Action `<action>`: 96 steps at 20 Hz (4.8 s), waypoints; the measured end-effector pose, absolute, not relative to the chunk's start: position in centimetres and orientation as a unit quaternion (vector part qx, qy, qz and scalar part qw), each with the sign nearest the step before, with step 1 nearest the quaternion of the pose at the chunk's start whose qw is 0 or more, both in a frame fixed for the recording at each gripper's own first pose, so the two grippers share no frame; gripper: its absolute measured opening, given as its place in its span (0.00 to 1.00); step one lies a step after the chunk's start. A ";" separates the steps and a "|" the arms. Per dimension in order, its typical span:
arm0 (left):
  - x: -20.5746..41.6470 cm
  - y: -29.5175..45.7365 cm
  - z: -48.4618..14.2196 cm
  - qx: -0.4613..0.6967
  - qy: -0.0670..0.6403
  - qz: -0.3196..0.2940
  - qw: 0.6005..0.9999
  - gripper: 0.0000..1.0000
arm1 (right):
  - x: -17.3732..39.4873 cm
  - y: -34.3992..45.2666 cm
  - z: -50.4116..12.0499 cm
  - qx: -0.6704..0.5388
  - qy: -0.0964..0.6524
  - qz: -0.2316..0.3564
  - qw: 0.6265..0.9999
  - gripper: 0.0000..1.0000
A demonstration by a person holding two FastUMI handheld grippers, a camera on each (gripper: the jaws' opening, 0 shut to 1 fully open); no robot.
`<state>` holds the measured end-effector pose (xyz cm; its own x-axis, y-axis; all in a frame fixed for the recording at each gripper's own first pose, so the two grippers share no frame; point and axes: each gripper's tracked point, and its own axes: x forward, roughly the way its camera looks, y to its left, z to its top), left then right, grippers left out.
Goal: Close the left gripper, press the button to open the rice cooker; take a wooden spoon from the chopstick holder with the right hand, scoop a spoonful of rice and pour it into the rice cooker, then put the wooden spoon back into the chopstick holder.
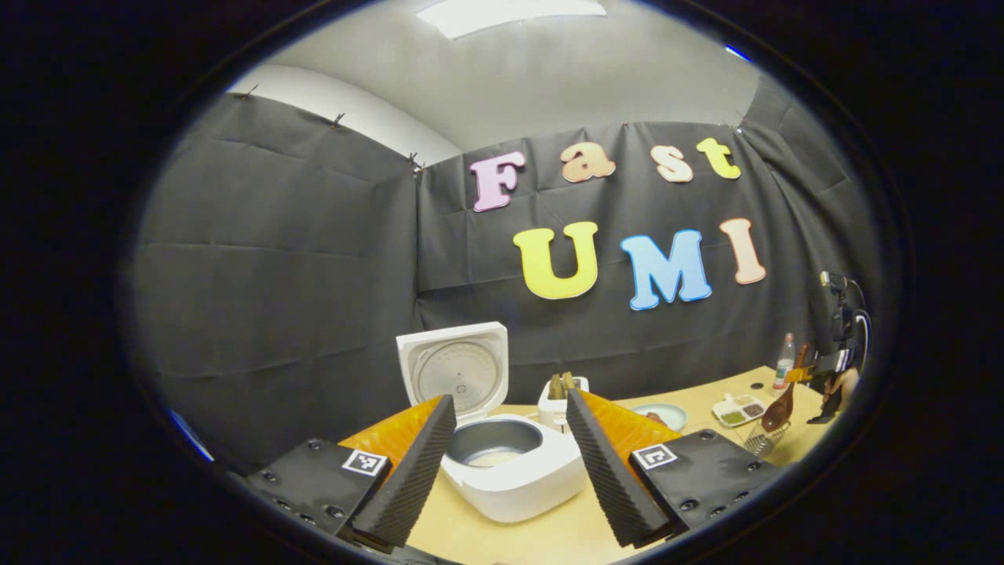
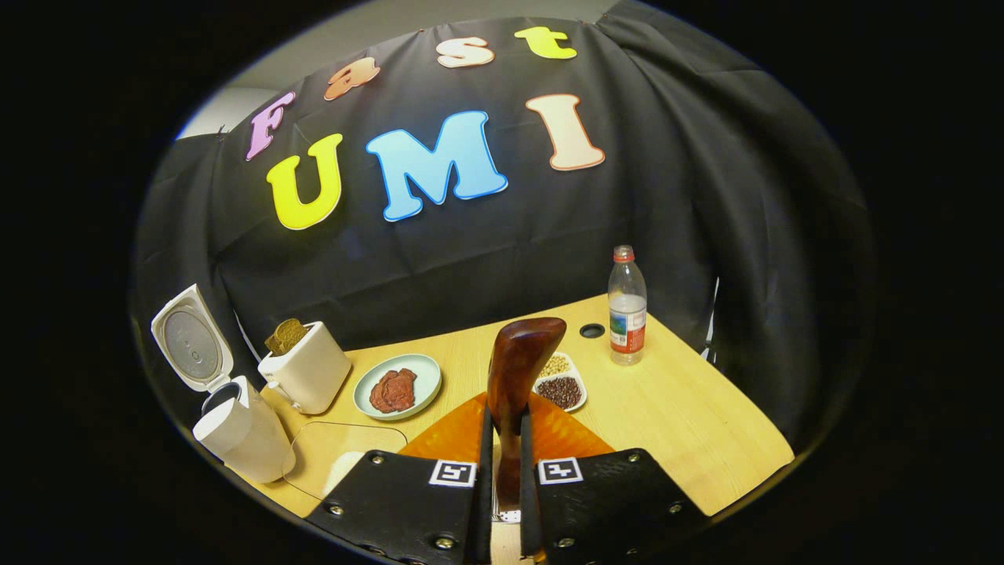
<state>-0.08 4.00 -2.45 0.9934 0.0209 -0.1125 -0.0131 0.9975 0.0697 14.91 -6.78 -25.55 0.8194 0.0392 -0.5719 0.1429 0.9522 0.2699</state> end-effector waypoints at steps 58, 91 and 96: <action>30.5 15.0 -8.0 -0.010 0.178 0.099 0.979 0.98 | 5.5 -11.8 -8.2 0.023 0.128 -0.102 0.986 0.98; 16.6 5.0 -25.2 -0.003 0.299 0.054 0.953 0.96 | 8.4 -13.7 -9.2 -0.013 0.135 -0.054 0.989 0.98; 16.9 5.0 -26.0 -0.061 0.313 0.030 0.947 1.00 | 8.0 -12.8 -9.4 -0.002 0.138 -0.051 0.989 0.98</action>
<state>16.90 4.98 -26.04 0.8018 0.0187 -0.5973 -0.0955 0.9907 -0.0972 8.01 -12.77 -9.45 0.9568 -0.1017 -0.2722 0.1005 0.9948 -0.0187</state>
